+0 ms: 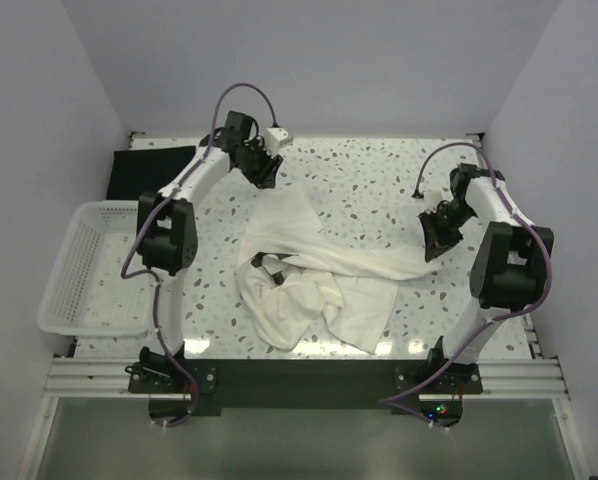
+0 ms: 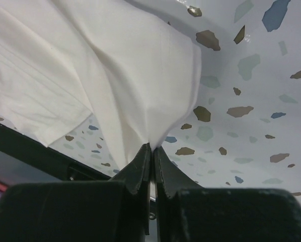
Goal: Fold and stack the t-shirts
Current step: Flatten the tshirt out
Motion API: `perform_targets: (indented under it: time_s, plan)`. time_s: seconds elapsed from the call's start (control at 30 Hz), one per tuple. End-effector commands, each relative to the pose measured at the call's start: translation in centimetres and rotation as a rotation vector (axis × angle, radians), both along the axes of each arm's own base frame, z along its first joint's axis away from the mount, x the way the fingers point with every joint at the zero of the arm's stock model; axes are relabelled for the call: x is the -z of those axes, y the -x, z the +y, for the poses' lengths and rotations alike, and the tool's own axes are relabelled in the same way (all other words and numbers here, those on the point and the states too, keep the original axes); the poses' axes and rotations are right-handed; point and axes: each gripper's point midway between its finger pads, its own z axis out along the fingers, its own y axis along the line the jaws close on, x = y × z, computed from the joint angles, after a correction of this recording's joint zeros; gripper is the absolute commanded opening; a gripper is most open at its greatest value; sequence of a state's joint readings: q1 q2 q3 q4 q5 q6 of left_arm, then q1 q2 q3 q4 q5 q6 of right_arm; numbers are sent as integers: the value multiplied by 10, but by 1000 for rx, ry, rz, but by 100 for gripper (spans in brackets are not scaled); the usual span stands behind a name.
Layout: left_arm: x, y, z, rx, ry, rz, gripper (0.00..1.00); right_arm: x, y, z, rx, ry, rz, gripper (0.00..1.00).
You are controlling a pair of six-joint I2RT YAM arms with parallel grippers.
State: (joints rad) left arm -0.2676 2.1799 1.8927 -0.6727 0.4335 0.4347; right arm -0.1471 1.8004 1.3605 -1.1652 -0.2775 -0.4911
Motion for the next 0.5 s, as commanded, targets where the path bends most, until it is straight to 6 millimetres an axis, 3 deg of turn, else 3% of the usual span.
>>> perform_targets:
  time_s: [0.0, 0.1, 0.3, 0.47]
  plan:
    - [28, -15, -11, -21, -28, 44, 47, -11, -5, 4, 2, -32, 3, 1]
    - [31, -22, -28, 57, 15, 24, 48, -12, -10, 2, 1, -28, 7, 1]
    - [30, -30, -63, 155, 109, -40, 60, -9, -10, 3, 3, -39, 32, 0]
    - [65, -38, -65, 123, 2, -49, 64, -8, -9, 2, -2, -26, 37, 0]
